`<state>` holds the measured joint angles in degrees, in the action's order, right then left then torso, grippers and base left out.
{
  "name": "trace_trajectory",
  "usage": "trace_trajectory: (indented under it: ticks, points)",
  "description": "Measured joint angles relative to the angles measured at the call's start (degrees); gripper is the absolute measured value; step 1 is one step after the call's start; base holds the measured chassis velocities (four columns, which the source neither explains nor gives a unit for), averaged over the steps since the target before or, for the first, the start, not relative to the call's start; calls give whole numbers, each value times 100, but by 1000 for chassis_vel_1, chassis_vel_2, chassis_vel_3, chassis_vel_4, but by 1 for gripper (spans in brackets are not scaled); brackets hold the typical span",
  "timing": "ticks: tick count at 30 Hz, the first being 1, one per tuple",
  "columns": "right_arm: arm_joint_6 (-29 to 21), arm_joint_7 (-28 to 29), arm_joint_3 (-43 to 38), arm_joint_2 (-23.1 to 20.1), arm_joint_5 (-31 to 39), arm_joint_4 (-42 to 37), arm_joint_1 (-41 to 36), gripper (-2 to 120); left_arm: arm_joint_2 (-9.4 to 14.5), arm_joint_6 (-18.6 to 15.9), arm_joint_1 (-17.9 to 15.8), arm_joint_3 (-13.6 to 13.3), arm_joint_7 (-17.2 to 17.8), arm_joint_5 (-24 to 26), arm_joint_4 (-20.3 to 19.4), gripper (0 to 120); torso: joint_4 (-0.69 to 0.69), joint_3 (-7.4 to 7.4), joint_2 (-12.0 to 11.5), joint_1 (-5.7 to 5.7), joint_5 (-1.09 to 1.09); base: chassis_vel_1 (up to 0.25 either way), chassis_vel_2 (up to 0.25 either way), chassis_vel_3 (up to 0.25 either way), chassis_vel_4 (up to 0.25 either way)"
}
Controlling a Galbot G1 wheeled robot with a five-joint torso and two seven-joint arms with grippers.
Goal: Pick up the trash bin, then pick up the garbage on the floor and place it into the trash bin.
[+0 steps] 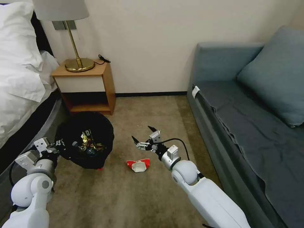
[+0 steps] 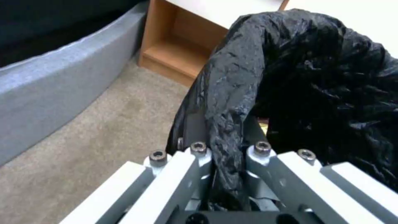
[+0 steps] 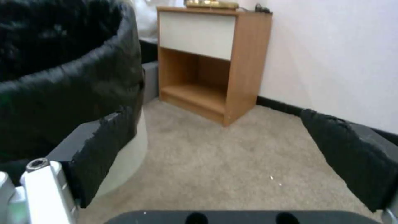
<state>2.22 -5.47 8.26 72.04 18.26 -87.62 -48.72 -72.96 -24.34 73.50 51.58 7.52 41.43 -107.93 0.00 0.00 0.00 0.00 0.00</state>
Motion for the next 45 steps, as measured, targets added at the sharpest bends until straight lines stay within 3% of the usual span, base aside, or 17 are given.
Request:
trace_trajectory:
  ticks: [7, 10, 18, 29, 39, 45]
  points:
    - [157, -219, 472, 86, 229, 943, 682, 100, -28, 1, 45, 6, -111, -12, 17, 4, -1, 0, 0, 0, 0, -27, 4, 17, -7]
    - [-37, -466, 970, 155, 399, 1778, 1204, 100, -52, 1, 107, 42, -186, -25, 13, 4, 1, 0, 0, 0, -1, 0, 0, 0, 0]
    - [-520, -740, 1429, 452, 700, 2847, 1587, 100, -41, 2, 195, 189, -291, 9, -2, 4, 1, 0, 0, 0, 0, 0, 0, 0, 0]
    - [-1213, -986, 1635, 702, 899, 3543, 1781, 100, -76, 5, 204, 151, -339, 14, -1, 4, 0, 0, 0, 0, 0, 0, 0, 0, 0]
    - [-1880, -2173, 1570, 615, 1204, 3932, 2046, 100, -81, 28, 204, 210, -394, 13, 84, 4, 0, 0, 0, 0, 0, 0, 0, 0, 0]
    - [-1834, -2694, 1564, 651, 1146, 4256, 2105, 100, -75, 57, 195, 213, -422, -1, 176, 4, -1, 0, 0, 0, 0, 0, 0, 0, 0]
